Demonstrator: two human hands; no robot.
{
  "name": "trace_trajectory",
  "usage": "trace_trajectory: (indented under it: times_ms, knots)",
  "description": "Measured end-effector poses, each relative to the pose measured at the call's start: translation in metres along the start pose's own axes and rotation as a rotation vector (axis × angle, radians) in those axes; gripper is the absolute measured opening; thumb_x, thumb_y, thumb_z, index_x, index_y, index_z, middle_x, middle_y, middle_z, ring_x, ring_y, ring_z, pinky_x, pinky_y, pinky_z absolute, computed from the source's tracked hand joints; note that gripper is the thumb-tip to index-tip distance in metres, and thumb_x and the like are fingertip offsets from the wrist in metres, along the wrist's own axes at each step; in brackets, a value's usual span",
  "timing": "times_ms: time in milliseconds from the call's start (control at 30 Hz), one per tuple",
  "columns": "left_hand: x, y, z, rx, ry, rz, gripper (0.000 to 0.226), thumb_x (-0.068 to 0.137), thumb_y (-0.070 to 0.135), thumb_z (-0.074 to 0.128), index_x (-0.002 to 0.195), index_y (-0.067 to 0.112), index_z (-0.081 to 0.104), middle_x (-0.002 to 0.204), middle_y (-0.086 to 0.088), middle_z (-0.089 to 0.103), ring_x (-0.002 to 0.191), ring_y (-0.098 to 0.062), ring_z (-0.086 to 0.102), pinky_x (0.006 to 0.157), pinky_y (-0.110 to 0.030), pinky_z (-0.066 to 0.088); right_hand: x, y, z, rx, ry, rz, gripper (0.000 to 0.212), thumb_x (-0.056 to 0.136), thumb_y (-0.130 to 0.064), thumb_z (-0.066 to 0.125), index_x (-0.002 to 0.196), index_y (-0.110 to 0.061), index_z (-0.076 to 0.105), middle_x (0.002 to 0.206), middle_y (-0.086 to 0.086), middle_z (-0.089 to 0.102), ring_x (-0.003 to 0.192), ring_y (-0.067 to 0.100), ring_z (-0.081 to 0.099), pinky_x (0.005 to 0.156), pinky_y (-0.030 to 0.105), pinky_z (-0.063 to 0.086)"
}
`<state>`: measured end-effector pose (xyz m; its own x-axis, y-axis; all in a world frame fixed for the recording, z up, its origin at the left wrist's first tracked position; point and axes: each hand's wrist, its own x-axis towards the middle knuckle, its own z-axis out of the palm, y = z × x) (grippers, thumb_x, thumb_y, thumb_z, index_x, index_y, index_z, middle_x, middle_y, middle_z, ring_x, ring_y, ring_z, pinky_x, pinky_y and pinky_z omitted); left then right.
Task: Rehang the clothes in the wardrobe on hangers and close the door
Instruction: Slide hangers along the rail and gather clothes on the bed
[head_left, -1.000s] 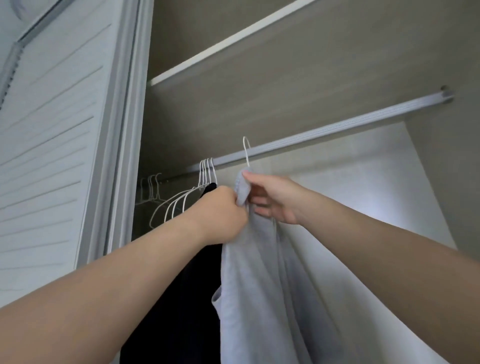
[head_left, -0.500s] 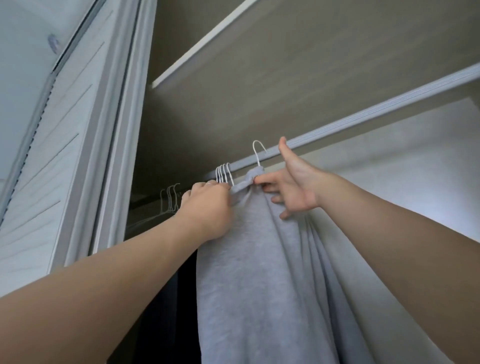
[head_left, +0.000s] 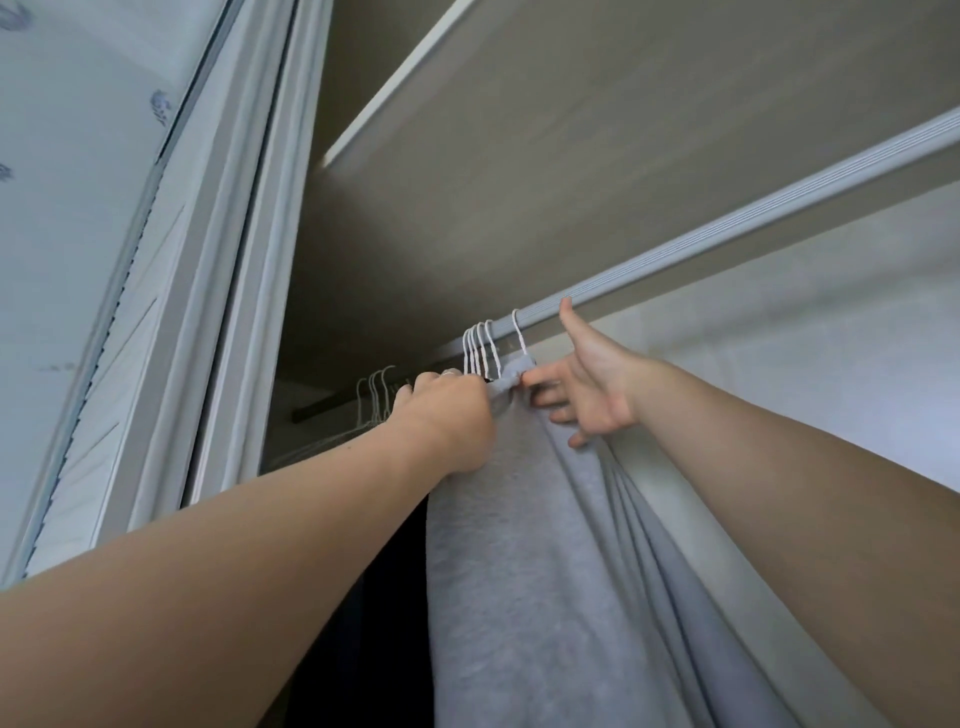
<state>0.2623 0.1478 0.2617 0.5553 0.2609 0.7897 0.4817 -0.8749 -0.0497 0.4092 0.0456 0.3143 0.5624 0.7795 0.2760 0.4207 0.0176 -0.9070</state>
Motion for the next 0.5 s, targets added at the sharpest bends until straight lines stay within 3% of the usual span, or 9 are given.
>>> trace_trajectory:
  times_ms: [67, 133, 200, 233, 267, 333, 400, 500]
  knots:
    - [-0.001, -0.003, 0.002, 0.016, 0.003, 0.006, 0.024, 0.091, 0.015, 0.046, 0.115, 0.015, 0.053, 0.132, -0.009, 0.051, 0.129, -0.032, 0.042, 0.102, -0.042, 0.035, 0.002, 0.007, -0.004, 0.030, -0.039, -0.029, 0.129, 0.061, -0.101, 0.002, 0.151, -0.015, 0.037, 0.162, 0.009, 0.021, 0.152, 0.029, 0.007, 0.116, 0.062, 0.000]
    - [-0.003, -0.007, 0.002, 0.001, -0.015, 0.003, 0.012, 0.091, 0.016, 0.045, 0.102, 0.019, 0.046, 0.130, -0.008, 0.051, 0.129, -0.032, 0.041, 0.101, -0.044, 0.035, 0.002, 0.011, -0.006, -0.010, -0.006, -0.073, 0.121, 0.067, -0.098, 0.007, 0.145, -0.014, 0.046, 0.152, 0.010, 0.042, 0.144, 0.032, 0.032, 0.110, 0.060, 0.024]
    - [-0.003, -0.011, 0.004, -0.005, -0.019, 0.009, 0.007, 0.093, 0.019, 0.043, 0.100, 0.021, 0.042, 0.130, -0.006, 0.050, 0.128, -0.032, 0.041, 0.099, -0.046, 0.034, 0.003, 0.013, -0.005, -0.176, 0.183, -0.206, 0.099, 0.079, -0.090, 0.017, 0.120, -0.015, 0.065, 0.126, 0.007, 0.064, 0.115, 0.027, 0.061, 0.092, 0.045, 0.044]
    - [-0.003, -0.013, 0.006, 0.000, -0.017, 0.018, 0.009, 0.095, 0.022, 0.043, 0.104, 0.020, 0.044, 0.131, -0.005, 0.050, 0.128, -0.032, 0.042, 0.098, -0.047, 0.034, 0.003, 0.013, -0.003, -0.291, 0.310, -0.310, 0.085, 0.085, -0.084, 0.023, 0.108, -0.016, 0.069, 0.115, 0.005, 0.070, 0.102, 0.022, 0.066, 0.085, 0.037, 0.048]
    - [-0.004, -0.015, 0.008, 0.004, -0.016, 0.029, 0.017, 0.096, 0.025, 0.043, 0.112, 0.019, 0.046, 0.133, -0.005, 0.049, 0.127, -0.032, 0.043, 0.098, -0.047, 0.034, 0.003, 0.012, -0.002, -0.402, 0.437, -0.423, 0.074, 0.091, -0.076, 0.028, 0.100, -0.017, 0.071, 0.110, 0.004, 0.072, 0.099, 0.020, 0.066, 0.084, 0.032, 0.048]
    - [-0.005, -0.018, 0.010, 0.003, -0.012, 0.043, 0.031, 0.097, 0.028, 0.042, 0.127, 0.019, 0.045, 0.136, -0.004, 0.047, 0.126, -0.033, 0.045, 0.096, -0.047, 0.035, 0.010, 0.013, 0.000, -0.548, 0.572, -0.593, 0.063, 0.099, -0.061, 0.029, 0.109, -0.013, 0.068, 0.121, 0.006, 0.067, 0.115, 0.023, 0.059, 0.092, 0.029, 0.040]
    - [-0.005, -0.020, 0.009, 0.004, -0.009, 0.060, 0.036, 0.097, 0.026, 0.042, 0.133, 0.020, 0.041, 0.137, -0.005, 0.047, 0.125, -0.033, 0.046, 0.097, -0.047, 0.037, 0.022, 0.012, 0.002, -0.574, 0.556, -0.619, 0.056, 0.103, -0.052, 0.026, 0.131, -0.016, 0.058, 0.142, 0.009, 0.051, 0.133, 0.024, 0.044, 0.098, 0.027, 0.029]
    - [-0.007, -0.024, 0.009, 0.035, -0.014, 0.075, 0.041, 0.098, 0.025, 0.042, 0.138, 0.018, 0.038, 0.142, -0.007, 0.046, 0.127, -0.033, 0.046, 0.102, -0.049, 0.040, 0.045, 0.014, 0.014, -0.433, 0.380, -0.542, 0.060, 0.102, -0.056, 0.027, 0.148, -0.019, 0.041, 0.157, 0.004, 0.034, 0.144, 0.019, 0.032, 0.114, 0.033, 0.024]
